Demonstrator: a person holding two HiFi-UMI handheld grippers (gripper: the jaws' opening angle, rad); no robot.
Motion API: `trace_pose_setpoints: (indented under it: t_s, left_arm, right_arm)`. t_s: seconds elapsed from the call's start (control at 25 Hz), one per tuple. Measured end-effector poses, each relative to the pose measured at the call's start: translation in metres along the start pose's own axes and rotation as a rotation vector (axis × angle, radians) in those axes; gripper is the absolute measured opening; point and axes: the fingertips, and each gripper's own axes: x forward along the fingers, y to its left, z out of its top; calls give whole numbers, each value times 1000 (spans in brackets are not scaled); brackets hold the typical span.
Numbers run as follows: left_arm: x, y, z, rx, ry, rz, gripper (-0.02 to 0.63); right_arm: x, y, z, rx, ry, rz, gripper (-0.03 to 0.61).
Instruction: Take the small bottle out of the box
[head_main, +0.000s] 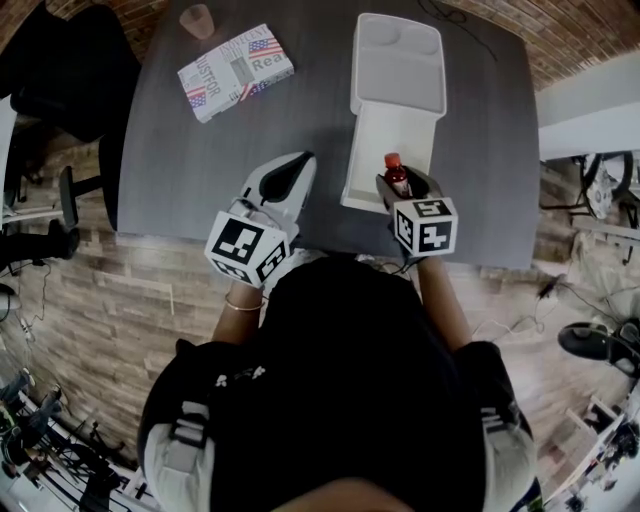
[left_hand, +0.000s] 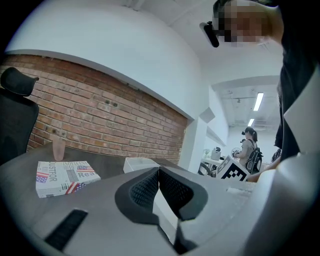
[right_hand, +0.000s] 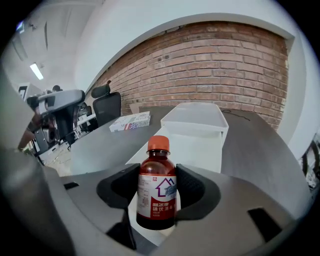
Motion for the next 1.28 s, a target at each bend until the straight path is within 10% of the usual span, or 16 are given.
trace_pose_setpoints:
  t_s: [1.28]
  left_arm:
    - [66,-68,42,68,-2,-112,0]
  right_arm:
    - [-127,-46,102,120,-464,25,222]
